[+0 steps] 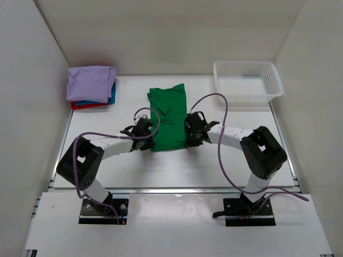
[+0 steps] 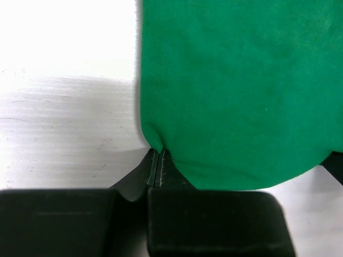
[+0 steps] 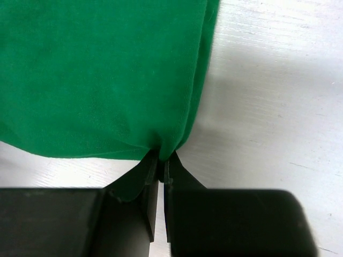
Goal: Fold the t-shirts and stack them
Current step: Grab one side of the 2/3 rectangular tshirt with both arms
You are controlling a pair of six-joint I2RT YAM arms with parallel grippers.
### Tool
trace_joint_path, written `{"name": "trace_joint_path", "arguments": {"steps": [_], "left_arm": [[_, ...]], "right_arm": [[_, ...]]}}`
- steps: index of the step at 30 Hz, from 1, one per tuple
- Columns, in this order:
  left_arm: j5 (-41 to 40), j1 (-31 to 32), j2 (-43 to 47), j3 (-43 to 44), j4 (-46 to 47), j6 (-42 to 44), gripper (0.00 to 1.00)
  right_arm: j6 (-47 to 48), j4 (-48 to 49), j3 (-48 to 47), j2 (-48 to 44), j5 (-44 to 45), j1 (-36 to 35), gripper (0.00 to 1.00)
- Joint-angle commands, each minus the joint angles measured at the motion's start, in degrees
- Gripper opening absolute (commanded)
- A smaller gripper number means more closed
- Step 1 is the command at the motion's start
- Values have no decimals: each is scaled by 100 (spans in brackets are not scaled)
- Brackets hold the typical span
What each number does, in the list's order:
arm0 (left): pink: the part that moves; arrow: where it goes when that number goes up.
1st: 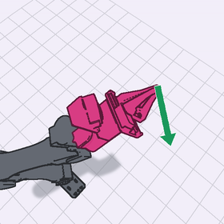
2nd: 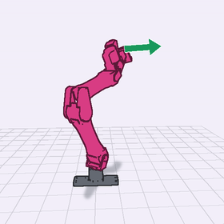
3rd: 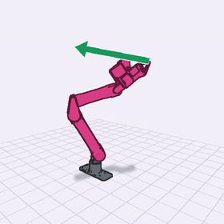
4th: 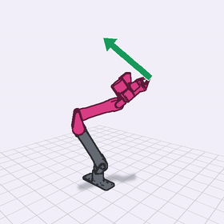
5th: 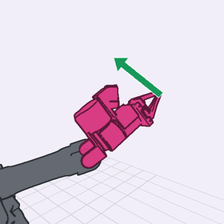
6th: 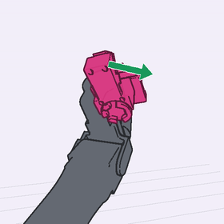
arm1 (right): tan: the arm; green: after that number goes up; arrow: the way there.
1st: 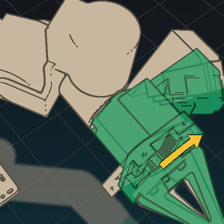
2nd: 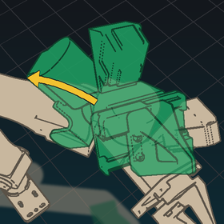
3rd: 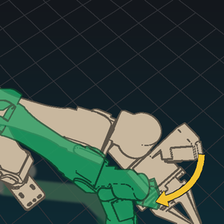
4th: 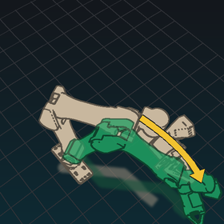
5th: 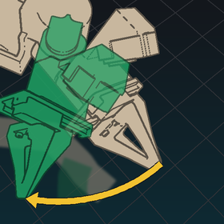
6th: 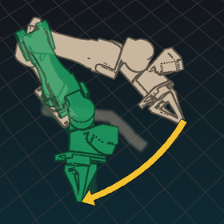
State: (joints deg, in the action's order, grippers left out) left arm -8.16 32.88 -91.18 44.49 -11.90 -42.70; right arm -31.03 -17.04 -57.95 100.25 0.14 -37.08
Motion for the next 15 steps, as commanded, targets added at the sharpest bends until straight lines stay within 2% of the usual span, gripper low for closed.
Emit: {"name": "trace_joint_path", "arguments": {"steps": [1,7,15], "left_arm": [[209,52,99,-291,-813,182,0],[429,279,951,-764,-1525,349,0],[667,798,2514,-1978,-2087,-247,0]], "right_arm": [[157,-290,197,-75,-109,-132,0],[71,-661,564,-592,-164,-598,0],[-807,-889,1611,-1595,-198,-1695,0]]}}
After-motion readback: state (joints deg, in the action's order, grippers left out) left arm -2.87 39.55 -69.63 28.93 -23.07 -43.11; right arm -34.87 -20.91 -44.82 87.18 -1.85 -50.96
